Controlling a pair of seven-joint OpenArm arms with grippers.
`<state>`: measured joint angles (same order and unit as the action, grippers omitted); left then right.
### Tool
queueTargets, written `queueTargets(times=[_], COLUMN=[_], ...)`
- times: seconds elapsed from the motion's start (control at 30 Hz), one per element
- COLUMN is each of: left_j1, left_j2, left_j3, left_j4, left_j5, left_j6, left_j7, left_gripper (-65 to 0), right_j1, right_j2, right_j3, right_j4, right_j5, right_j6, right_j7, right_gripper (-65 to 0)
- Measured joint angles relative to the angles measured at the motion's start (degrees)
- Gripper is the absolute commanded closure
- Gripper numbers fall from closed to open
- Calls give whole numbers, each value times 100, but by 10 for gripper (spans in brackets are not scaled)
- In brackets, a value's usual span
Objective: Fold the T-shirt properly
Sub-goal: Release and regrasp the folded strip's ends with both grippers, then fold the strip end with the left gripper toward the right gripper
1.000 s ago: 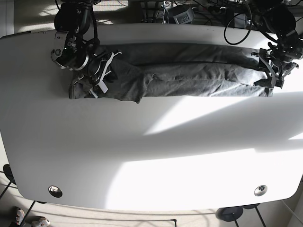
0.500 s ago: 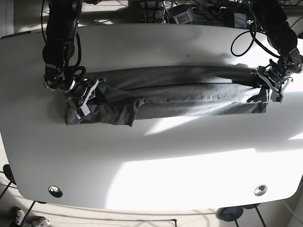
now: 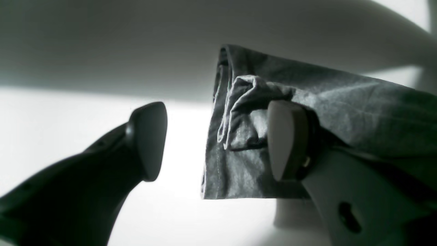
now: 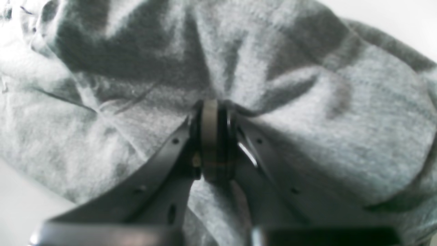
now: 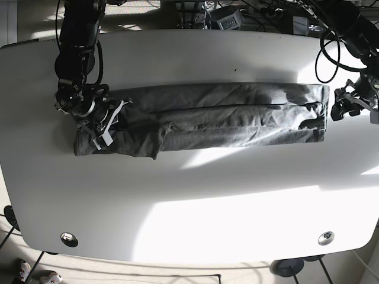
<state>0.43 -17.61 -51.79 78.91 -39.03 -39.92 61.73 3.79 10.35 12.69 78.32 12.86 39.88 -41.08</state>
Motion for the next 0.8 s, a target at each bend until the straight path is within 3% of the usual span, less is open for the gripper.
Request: queueTargets(times=[0.2, 0.43, 0.47, 0.6, 0.7, 0.8], left_j1=[-181, -168, -173, -157, -136, -15], left_j2=[-2, -9, -11, 11, 33, 4], left_j3=[79, 1084, 1123, 1163, 1178, 1633], left_j4=[-933, -1121, -1121, -1121, -879, 188], left_j5=[-2, -50, -52, -2, 33, 247], left_j6=[4, 2, 2, 4, 501, 699], left_j7=[-9, -601, -610, -693, -726, -717], left_gripper=[-429, -425, -408, -79, -60, -54], right_j1=[0, -107, -111, -133, -190, -203], right_j2=[0, 15, 15, 37, 46, 46], right_j3=[0, 7, 4, 0, 0, 0], right_j4=[0, 7, 7, 4, 4, 7], right_j5=[0, 354, 413, 492, 538, 540], right_j6=[0, -24, -24, -24, -22, -20], right_j7=[-2, 22, -9, -9, 17, 33], right_gripper=[-30, -30, -30, -30, -30, -30])
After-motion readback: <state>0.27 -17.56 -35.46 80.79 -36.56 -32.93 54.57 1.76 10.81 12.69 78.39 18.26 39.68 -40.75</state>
